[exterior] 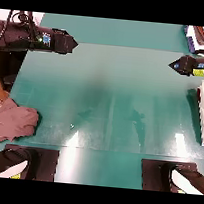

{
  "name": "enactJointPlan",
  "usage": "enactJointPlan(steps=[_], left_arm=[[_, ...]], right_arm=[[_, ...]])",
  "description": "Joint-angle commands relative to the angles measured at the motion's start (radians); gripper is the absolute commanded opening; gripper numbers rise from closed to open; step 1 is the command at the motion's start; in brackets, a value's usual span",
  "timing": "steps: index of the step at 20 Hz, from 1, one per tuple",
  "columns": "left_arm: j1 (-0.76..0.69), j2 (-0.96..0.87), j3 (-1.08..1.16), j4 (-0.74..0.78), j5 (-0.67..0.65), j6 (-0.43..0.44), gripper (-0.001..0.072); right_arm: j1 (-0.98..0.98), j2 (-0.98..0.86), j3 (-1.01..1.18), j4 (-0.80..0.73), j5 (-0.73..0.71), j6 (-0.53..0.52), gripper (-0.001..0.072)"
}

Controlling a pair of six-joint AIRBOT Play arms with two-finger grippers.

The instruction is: Fold the shirts.

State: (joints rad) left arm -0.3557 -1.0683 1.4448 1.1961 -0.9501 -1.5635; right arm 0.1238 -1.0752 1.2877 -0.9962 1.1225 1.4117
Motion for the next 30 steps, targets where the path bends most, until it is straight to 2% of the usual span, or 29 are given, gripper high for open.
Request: enactJointPlan(steps=[1,12,14,15,17,19,21,23,24,25,26,30], left_arm=[[-0.001,0.001,0.0,0.0,0.0,0.0,0.003],[-0.001,0.001,0.0,0.0,0.001,0.0,0.003],[-0.001,0.001,0.0,0.002,0.058,0.001,0.003],[0.006,0.005,0.001,0.021,0.04,0.0,0.003],[0.045,0.037,0.001,0.091,-0.146,0.0,0.003],[0.095,0.097,-0.011,0.242,-0.376,0.0,0.0029],[0.144,0.197,-0.081,0.432,-0.467,-0.011,0.003],[0.198,0.29,-0.202,0.551,-0.525,-0.03,0.0031],[0.223,0.322,-0.272,0.578,-0.549,-0.037,0.0105],[0.244,0.349,-0.355,0.589,-0.558,-0.042,0.0439],[0.261,0.36,-0.433,0.596,-0.555,-0.063,0.0632],[0.307,0.363,-0.756,0.601,-0.464,-0.087,0.0616]], right_arm=[[0.003,-0.002,0.001,0.0,0.004,0.0,0.002],[0.003,-0.002,0.001,0.001,0.017,0.0,0.002],[0.003,-0.002,0.001,0.001,0.032,0.0,0.002],[0.003,-0.002,0.001,0.001,0.039,0.0,0.0021],[0.003,-0.002,0.001,-0.001,0.04,0.0,0.002],[0.003,-0.002,0.001,-0.002,0.038,0.0,0.002],[0.003,-0.002,0.001,-0.002,0.037,0.0,0.002],[0.003,-0.002,0.001,-0.002,0.036,0.0,0.002],[0.003,-0.002,0.001,-0.002,0.036,0.0,0.002],[0.003,-0.002,0.001,-0.002,0.036,0.0,0.002],[0.003,-0.002,0.001,-0.002,0.036,0.0,0.002],[0.003,-0.002,0.001,-0.002,0.036,0.0,0.002]])
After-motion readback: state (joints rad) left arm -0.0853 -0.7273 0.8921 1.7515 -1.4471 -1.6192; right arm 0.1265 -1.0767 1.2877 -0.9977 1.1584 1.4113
